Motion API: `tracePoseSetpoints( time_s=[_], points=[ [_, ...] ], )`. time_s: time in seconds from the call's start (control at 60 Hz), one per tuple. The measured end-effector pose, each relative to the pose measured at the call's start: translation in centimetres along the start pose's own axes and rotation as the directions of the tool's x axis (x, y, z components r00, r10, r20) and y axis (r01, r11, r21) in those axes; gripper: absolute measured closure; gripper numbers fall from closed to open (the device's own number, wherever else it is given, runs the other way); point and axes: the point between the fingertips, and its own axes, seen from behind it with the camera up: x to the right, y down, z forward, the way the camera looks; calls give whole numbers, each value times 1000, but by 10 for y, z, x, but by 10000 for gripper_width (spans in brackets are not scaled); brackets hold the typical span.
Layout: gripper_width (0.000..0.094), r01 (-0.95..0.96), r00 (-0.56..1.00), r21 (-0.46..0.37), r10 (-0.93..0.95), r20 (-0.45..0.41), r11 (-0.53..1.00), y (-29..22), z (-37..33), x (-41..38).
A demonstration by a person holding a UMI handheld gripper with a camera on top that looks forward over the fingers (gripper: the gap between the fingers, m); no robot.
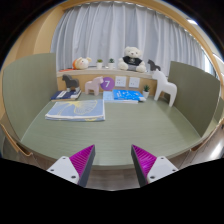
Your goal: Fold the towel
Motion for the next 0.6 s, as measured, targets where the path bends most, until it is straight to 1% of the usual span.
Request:
tracePoseSetpoints(
  time_s=[0.15, 0.267, 0.433, 0.6],
  points=[
    [215, 37, 991, -29, -33, 128, 999, -6, 49, -126],
    [206, 70, 975, -34, -61, 214, 997, -28, 87, -221],
    [210, 88, 963, -50, -73, 258, 995, -69, 154, -321],
    [210, 95, 962, -80, -70, 266, 992, -98, 224, -384]
  ],
)
